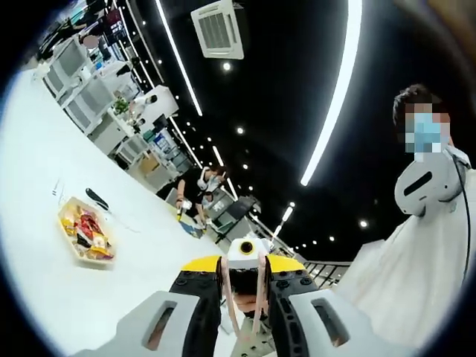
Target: Place the target food into the container with the food tongs after gripping and lifting it, then release it inside without dropping or visibly crushing the food.
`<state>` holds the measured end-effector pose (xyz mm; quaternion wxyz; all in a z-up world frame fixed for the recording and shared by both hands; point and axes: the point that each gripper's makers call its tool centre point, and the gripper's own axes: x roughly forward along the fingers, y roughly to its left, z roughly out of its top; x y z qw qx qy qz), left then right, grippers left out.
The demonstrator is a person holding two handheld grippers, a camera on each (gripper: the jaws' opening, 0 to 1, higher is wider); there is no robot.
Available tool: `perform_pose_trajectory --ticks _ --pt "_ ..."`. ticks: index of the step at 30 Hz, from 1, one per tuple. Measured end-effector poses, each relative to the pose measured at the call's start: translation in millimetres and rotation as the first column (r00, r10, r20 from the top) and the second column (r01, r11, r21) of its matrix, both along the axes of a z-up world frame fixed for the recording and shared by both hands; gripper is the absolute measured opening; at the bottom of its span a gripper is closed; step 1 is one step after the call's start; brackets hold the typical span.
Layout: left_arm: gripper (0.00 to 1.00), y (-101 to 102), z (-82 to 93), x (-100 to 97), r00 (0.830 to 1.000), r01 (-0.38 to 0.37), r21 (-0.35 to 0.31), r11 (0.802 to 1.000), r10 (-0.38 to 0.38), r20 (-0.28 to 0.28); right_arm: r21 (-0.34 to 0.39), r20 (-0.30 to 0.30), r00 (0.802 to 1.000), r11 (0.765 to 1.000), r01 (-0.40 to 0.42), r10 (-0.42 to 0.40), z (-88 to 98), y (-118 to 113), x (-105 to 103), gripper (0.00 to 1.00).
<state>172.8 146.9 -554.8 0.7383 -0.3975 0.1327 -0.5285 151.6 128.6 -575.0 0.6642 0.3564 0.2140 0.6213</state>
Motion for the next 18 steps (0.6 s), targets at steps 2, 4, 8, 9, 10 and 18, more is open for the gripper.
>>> perform_pose_trajectory --ticks 2,4,8,9,10,18 --pt "0.19 -1.1 -0.7 0.6 1.000 -0.002 0.002 1.000 0.002 -0.001 -0.033 0.012 1.000 0.999 -0.009 0.010 -9.0 4.2 -3.6 0.36" --pt "0.19 -1.6 -0.6 1.5 1.000 -0.005 0.002 1.000 0.005 0.000 -0.068 0.020 0.999 0.997 -0.030 0.031 -18.8 10.0 -9.6 0.45" --pt "0.19 -2.5 1.4 6.0 1.000 -0.014 -0.003 1.000 0.014 0.001 -0.137 0.018 0.995 0.986 -0.091 0.094 -37.1 13.5 -23.6 0.44" --pt "0.19 -0.8 2.5 7.7 1.000 -0.020 -0.001 1.000 0.020 0.004 -0.143 0.015 0.996 0.986 -0.090 0.093 -39.5 12.3 -24.4 0.42" --pt "0.19 0.3 2.7 8.7 1.000 -0.024 0.000 1.000 0.024 0.004 -0.147 0.012 0.996 0.985 -0.091 0.093 -41.8 10.3 -25.9 0.40" --pt "0.22 5.3 -9.3 8.6 1.000 -0.006 0.036 0.999 0.007 -0.012 -0.176 0.018 0.997 0.981 -0.077 0.081 -45.8 -11.0 -25.7 0.18"
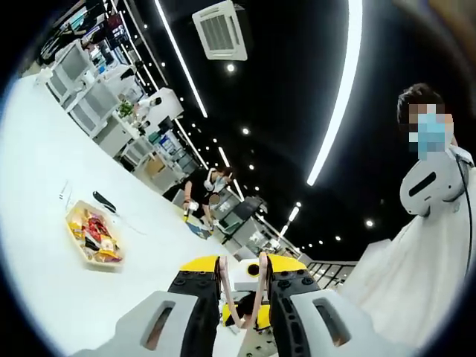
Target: Place the target food into the container with the food tongs after gripping and lifting it, then release it inside without dropping or visibly crushing the food.
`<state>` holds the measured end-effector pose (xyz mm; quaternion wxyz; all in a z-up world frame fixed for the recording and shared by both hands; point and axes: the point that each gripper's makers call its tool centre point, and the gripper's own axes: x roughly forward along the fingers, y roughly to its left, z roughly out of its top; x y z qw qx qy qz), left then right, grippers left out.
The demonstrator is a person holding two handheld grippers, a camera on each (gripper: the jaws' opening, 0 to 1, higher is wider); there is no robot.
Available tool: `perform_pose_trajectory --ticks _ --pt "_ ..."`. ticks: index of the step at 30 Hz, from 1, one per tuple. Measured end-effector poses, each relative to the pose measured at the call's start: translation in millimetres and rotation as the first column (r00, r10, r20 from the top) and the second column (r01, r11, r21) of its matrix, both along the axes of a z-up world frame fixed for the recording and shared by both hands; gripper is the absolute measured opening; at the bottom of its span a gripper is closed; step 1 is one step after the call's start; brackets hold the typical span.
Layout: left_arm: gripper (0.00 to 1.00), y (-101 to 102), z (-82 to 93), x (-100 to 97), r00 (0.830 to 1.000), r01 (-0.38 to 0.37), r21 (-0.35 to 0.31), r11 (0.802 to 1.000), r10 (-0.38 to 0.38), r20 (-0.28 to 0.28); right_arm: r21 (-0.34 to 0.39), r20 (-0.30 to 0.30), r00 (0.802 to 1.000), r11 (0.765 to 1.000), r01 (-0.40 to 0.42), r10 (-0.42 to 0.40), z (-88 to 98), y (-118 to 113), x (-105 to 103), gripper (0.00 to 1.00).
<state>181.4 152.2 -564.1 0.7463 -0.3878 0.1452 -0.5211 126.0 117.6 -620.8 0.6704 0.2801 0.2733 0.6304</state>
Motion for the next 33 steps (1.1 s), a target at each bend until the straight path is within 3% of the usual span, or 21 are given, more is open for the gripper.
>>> perform_pose_trajectory --ticks 4,7,10,12,15,16,17,18,19,21,24,28,30,31,32,33 --pt "0.25 0.8 -13.2 -8.2 0.997 0.067 0.052 0.996 -0.066 -0.028 -0.069 0.053 0.998 0.997 -0.019 0.023 -0.8 -8.1 2.9 0.17" --pt "0.26 3.0 -30.5 -19.0 0.989 0.142 0.169 0.975 -0.132 -0.070 -0.105 0.081 0.996 0.994 -0.026 0.035 -2.3 -13.9 4.6 0.17" --pt "0.25 6.1 -44.1 -29.3 0.980 0.200 0.269 0.942 -0.198 -0.037 -0.188 0.119 0.987 0.979 -0.082 0.106 -13.3 -12.0 -2.4 0.17" --pt "0.24 5.3 -46.6 -36.8 0.972 0.214 0.322 0.922 -0.233 0.023 -0.252 0.150 0.976 0.961 -0.118 0.159 -22.0 -11.6 -7.8 0.17" --pt "0.24 6.3 -58.1 -43.3 0.958 0.215 0.413 0.885 -0.273 0.086 -0.313 0.189 0.966 0.943 -0.111 0.177 -34.8 -10.8 -8.2 0.18" --pt "0.24 4.8 -63.1 -46.1 0.941 0.191 0.457 0.869 -0.294 0.167 -0.348 0.207 0.958 0.930 -0.115 0.196 -44.8 -11.5 -10.4 0.18" --pt "0.25 3.8 -68.9 -48.1 0.926 0.180 0.489 0.853 -0.314 0.208 -0.392 0.221 0.952 0.913 -0.112 0.212 -56.0 -12.8 -10.8 0.18" --pt "0.25 3.9 -81.2 -51.7 0.910 0.174 0.548 0.818 -0.346 0.227 -0.423 0.234 0.947 0.900 -0.106 0.221 -64.3 -13.9 -11.3 0.18" --pt "0.25 3.3 -85.0 -53.1 0.908 0.177 0.561 0.809 -0.355 0.224 -0.455 0.249 0.938 0.884 -0.107 0.241 -74.1 -14.0 -14.5 0.18" --pt "0.25 1.9 -103.0 -56.5 0.883 0.166 0.616 0.770 -0.395 0.255 -0.465 0.232 0.945 0.880 -0.102 0.232 -84.5 -12.0 -18.1 0.18" --pt "0.24 1.5 -116.1 -59.1 0.880 0.169 0.643 0.747 -0.408 0.243 -0.492 0.236 0.945 0.867 -0.083 0.225 -95.0 -12.7 -19.4 0.18" --pt "0.24 3.2 -133.9 -57.9 0.845 0.132 0.738 0.661 -0.464 0.265 -0.572 0.302 0.922 0.820 -0.028 0.242 -104.8 -16.3 -13.5 0.18" --pt "0.25 4.8 -141.3 -56.2 0.828 0.111 0.776 0.621 -0.490 0.273 -0.587 0.310 0.919 0.809 -0.017 0.245 -106.1 -15.8 -12.6 0.18" --pt "0.25 6.4 -145.5 -54.7 0.825 0.101 0.794 0.599 -0.496 0.270 -0.592 0.312 0.919 0.806 -0.011 0.242 -106.1 -15.5 -12.0 0.18" --pt "0.24 10.1 -153.6 -52.4 0.828 0.091 0.825 0.558 -0.502 0.249 -0.603 0.304 0.924 0.797 -0.002 0.232 -105.2 -14.9 -10.6 0.18" --pt "0.24 9.7 -155.2 -52.7 0.826 0.091 0.828 0.554 -0.507 0.248 -0.615 0.301 0.925 0.789 0.003 0.231 -104.7 -14.4 -10.4 0.18"
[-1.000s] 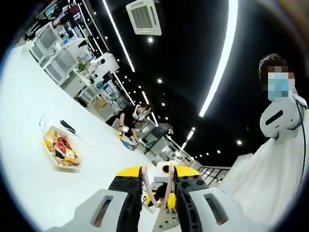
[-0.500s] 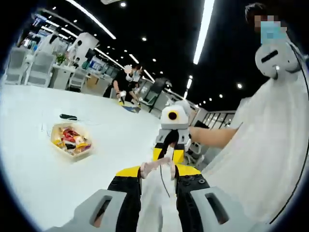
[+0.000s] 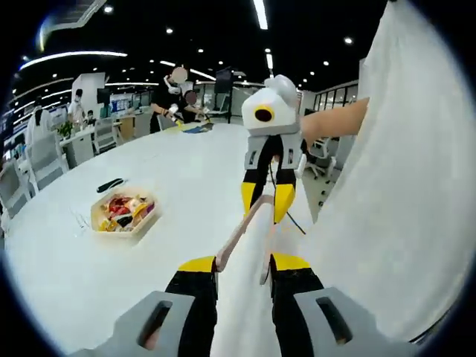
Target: Place the target food into the container with the food tongs after gripping and lifting it, then release it inside without dropping or visibly crushing the food.
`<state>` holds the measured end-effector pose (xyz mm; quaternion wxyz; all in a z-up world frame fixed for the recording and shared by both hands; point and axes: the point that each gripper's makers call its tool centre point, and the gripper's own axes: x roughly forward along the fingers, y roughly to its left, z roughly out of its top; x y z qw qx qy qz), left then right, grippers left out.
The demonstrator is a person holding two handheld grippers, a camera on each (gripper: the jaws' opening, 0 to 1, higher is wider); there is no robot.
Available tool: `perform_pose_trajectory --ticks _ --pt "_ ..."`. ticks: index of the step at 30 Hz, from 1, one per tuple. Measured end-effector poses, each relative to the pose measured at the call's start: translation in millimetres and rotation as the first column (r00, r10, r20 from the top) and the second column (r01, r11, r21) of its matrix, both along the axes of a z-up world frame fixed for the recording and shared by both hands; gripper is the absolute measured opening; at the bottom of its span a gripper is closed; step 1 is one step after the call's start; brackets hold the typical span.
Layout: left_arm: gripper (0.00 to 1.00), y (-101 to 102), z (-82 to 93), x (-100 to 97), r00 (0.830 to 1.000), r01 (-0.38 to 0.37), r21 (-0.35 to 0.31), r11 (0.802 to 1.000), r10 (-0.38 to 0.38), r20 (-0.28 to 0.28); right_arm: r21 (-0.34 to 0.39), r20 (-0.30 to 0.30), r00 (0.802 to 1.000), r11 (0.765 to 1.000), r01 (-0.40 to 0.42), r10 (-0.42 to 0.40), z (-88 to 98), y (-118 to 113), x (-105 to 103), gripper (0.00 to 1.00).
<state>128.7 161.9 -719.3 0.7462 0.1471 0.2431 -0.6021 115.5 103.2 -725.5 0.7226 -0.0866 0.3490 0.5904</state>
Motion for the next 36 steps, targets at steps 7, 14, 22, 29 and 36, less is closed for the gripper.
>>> perform_pose_trajectory --ticks 7,14,22,29,36 --pt "0.23 1.7 -16.8 -2.1 1.000 -0.005 0.059 0.998 0.004 0.025 -0.080 0.051 0.999 0.997 0.004 0.000 -10.4 0.1 -0.8 0.18" --pt "0.23 -0.9 -25.0 -4.3 0.999 -0.040 0.031 0.999 0.039 0.014 -0.113 0.085 0.996 0.994 0.009 0.001 -13.8 -6.1 -0.8 0.18" --pt "0.23 -6.9 -33.4 -3.9 0.998 -0.057 0.034 0.998 0.056 0.015 -0.122 0.072 0.996 0.991 0.061 -0.053 -25.9 -13.6 2.9 0.19" --pt "0.24 -15.1 -52.4 5.3 0.997 -0.066 0.069 0.995 0.063 0.036 -0.179 0.114 0.992 0.981 0.081 -0.061 -43.8 -22.9 10.9 0.20" --pt "0.24 -23.5 -74.2 14.7 0.994 -0.033 0.131 0.991 0.019 0.111 -0.219 0.114 0.991 0.971 0.100 -0.076 -66.6 -31.9 15.6 0.20"
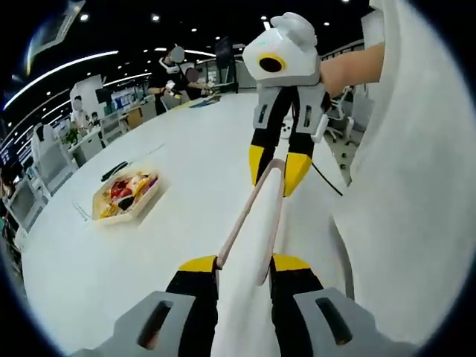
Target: Place the target food into the container with the food tongs after gripping and lifting it, then release it inside without dropping or visibly crushing the food.
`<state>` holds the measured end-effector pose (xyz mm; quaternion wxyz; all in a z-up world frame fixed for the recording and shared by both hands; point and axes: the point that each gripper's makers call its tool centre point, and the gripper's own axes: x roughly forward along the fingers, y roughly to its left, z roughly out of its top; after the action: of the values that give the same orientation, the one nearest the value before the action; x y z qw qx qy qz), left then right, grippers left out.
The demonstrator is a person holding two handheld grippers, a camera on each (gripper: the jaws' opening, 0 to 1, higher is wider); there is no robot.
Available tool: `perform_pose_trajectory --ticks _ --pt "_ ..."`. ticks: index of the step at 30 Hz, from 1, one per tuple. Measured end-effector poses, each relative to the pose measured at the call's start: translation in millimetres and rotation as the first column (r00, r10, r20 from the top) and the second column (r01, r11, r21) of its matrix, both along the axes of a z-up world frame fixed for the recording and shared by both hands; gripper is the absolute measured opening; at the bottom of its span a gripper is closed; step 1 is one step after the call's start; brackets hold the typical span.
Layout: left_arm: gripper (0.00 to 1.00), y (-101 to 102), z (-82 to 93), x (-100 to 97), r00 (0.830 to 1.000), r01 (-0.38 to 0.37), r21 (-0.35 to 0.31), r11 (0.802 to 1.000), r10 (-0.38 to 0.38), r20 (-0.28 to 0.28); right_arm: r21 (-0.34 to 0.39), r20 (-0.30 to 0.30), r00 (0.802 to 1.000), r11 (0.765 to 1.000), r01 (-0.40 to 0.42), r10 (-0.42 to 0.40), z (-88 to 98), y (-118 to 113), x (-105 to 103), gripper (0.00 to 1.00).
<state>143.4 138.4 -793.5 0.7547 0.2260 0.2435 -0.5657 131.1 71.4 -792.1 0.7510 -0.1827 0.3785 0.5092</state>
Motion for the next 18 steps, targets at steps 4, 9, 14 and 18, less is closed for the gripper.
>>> perform_pose_trajectory --ticks 4,9,14,18 --pt "0.24 -0.1 -6.0 7.6 1.000 -0.001 0.012 1.000 0.001 0.012 -0.003 -0.003 1.000 1.000 0.020 -0.020 -8.3 -1.6 7.2 0.20" --pt "0.25 -1.7 -18.8 21.5 1.000 -0.020 0.000 1.000 0.020 -0.001 -0.013 0.009 0.999 0.999 0.035 -0.035 -16.8 -3.2 20.3 0.20" --pt "0.24 -9.9 -26.3 31.1 1.000 -0.002 0.065 0.998 0.002 -0.002 -0.046 0.001 0.999 0.998 0.053 -0.053 -28.2 -10.9 29.0 0.20" --pt "0.24 -14.6 -28.2 44.5 1.000 0.009 0.073 0.997 -0.010 0.010 -0.033 -0.006 0.996 0.995 0.089 -0.089 -33.7 -17.7 39.5 0.20"
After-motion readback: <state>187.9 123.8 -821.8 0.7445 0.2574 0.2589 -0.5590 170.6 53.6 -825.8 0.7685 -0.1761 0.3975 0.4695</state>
